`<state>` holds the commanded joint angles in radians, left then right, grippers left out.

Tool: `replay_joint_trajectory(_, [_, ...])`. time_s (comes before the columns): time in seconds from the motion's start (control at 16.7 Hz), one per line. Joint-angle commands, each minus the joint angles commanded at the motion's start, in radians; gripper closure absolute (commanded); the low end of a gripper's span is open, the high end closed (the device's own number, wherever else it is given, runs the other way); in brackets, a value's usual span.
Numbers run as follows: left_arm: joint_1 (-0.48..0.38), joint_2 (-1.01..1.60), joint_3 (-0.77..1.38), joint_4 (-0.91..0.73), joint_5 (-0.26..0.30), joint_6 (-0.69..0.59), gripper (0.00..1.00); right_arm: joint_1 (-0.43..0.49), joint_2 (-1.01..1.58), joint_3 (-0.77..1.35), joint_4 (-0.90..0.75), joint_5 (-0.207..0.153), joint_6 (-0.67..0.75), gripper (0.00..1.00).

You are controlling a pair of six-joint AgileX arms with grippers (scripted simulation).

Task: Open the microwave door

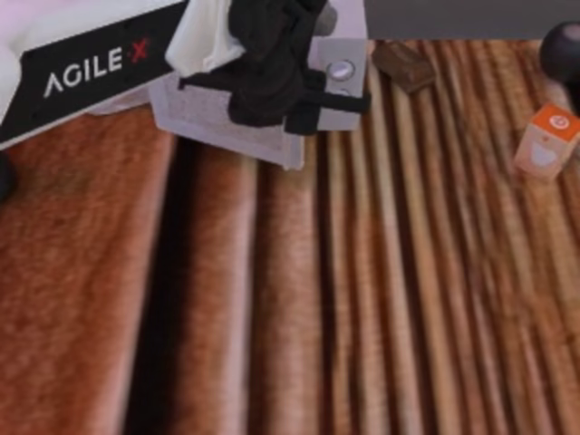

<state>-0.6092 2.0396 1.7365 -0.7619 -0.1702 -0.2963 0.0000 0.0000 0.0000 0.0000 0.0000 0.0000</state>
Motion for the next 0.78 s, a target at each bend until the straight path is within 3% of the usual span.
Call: replay_joint_trajectory(0.78, [-0.007,0.001,-0.006,0.002,0.008,-0.001,1.00,0.000,0.000,0.000,0.000,0.000,0.000,0.00])
